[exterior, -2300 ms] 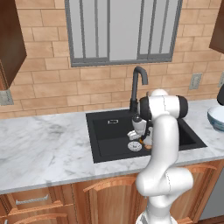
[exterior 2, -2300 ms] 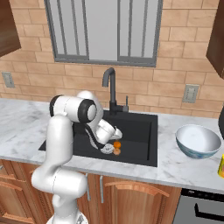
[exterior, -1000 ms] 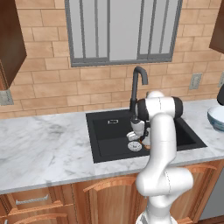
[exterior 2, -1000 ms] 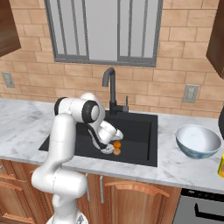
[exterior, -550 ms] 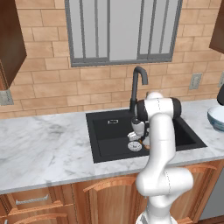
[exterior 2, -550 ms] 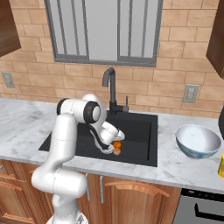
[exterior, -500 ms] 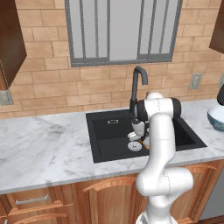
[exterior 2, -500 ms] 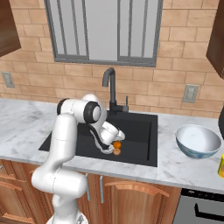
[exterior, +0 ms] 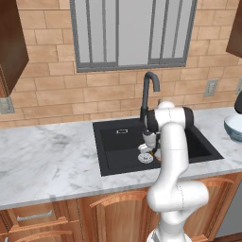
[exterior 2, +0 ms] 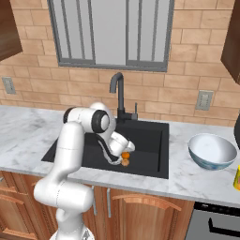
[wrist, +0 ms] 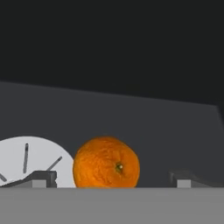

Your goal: Remove the tangerine and tangerine from the sink. Then move the bowl and cup from the counter to the sink for washing.

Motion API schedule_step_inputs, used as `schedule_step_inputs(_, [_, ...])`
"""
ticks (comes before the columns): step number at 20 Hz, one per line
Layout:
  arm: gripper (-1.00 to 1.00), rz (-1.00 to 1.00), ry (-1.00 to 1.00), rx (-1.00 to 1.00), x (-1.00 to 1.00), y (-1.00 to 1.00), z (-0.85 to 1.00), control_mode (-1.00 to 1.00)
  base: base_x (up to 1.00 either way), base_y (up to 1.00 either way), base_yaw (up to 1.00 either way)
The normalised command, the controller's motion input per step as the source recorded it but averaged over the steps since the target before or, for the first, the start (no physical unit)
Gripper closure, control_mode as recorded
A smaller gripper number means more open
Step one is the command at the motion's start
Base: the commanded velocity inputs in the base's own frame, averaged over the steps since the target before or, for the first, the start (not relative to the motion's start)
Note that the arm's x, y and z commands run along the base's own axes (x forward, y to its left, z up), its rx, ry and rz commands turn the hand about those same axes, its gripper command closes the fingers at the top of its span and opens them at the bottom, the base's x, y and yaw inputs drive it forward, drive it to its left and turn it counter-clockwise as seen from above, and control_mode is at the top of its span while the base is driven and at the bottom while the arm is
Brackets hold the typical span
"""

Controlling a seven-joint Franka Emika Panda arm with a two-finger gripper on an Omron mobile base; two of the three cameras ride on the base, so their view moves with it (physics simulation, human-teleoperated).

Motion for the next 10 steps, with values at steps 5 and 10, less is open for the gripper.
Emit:
schedule_step_inputs(5, [-1.00, 0.00, 0.00, 0.00, 0.07, 0.00, -0.14, -1.00, 0.00, 0.00, 0.00])
schedule_step_inputs(10, [-1.00, 0.00, 0.00, 0.00, 0.09, 0.00, -0.13, -1.00, 0.00, 0.00, 0.00])
